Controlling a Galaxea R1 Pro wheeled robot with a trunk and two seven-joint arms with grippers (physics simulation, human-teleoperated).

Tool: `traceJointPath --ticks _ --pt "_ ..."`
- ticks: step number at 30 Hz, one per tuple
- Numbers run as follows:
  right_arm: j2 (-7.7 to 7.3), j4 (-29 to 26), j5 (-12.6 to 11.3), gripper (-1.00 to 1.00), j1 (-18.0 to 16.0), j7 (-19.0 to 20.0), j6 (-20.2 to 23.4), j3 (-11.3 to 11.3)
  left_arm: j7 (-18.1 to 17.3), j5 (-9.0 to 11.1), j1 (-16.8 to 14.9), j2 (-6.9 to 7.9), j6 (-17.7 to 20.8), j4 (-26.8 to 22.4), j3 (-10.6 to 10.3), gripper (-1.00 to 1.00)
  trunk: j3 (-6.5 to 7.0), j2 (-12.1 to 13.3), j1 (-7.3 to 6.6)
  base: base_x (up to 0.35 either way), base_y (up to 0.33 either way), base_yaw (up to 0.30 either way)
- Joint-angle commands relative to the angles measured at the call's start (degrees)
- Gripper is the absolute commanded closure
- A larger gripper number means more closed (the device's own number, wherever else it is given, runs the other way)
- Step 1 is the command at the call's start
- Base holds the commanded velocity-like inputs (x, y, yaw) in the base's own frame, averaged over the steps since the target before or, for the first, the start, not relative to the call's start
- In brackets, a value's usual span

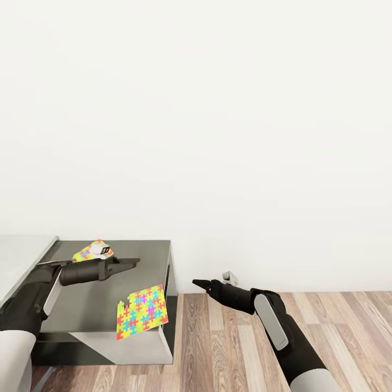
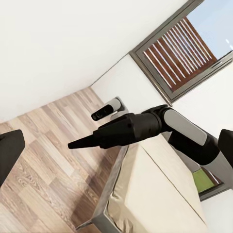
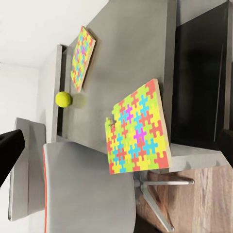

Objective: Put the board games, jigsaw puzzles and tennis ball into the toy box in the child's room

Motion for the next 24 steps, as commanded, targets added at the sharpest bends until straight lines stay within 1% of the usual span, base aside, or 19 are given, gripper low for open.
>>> traceJointPath --ticks 1,14,24 --pt "0.02 0.0 0.2 -1.00 0.0 0.2 0.2 -0.1 -0.2 0.0 0.0 0.03 0.6 0.0 0.0 -1.00 -0.01 -0.1 0.04 0.000 0.000 0.000" --pt "0.02 0.0 0.1 -1.00 0.0 0.2 0.2 0.0 -0.2 0.0 0.1 0.05 0.9 0.7 0.1 -1.00 1.23 -0.1 0.04 0.000 0.000 0.000" --pt "0.03 0.0 0.1 -1.00 0.0 0.2 0.2 0.0 -0.2 0.0 0.1 0.12 1.3 0.7 0.1 -1.00 0.38 -4.1 2.23 0.000 0.000 0.000"
